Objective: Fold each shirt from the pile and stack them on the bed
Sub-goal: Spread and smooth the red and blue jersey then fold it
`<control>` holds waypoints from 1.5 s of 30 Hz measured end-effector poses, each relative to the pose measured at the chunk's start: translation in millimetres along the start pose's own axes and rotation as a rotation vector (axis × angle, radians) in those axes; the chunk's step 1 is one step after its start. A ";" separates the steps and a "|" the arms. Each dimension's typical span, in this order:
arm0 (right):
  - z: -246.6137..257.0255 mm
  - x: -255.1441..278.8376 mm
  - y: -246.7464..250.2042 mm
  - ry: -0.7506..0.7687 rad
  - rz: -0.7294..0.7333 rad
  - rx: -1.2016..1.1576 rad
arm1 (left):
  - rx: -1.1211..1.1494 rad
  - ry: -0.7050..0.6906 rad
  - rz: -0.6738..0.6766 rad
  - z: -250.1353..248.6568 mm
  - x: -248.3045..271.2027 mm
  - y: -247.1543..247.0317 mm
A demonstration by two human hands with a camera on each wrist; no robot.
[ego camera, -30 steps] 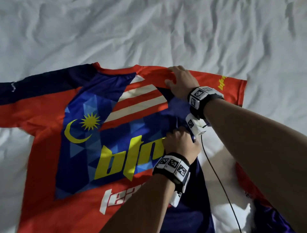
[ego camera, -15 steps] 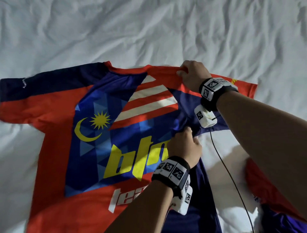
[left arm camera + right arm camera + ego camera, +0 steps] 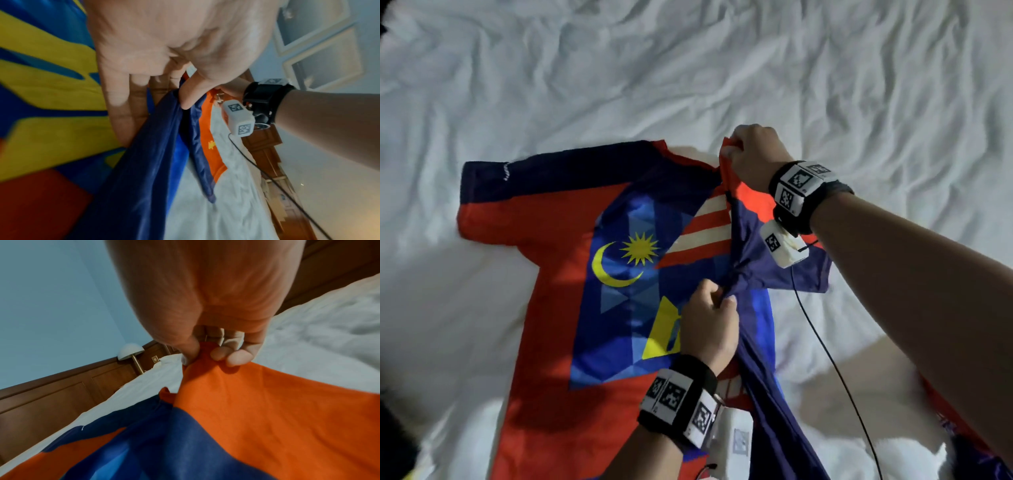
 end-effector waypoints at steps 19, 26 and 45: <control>-104.4 342.9 -161.2 -0.441 0.062 -0.178 | -0.029 0.094 0.061 95.6 46.4 1.8; -108.5 441.8 -197.2 -0.468 0.355 0.126 | -0.050 0.135 0.270 124.7 116.0 -39.6; 0.3 546.6 -242.5 -0.329 0.563 0.315 | 0.008 0.191 0.259 160.0 194.0 -14.3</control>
Point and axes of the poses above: each hand's wrist, its own x-axis away from the middle knuckle, its own y-axis out of the back of the hand, z = x × y, the point moved 10 cm from there along -x, towards the middle knuckle, and after that the axes turned 9 degrees about z, right-handed, at the moved point
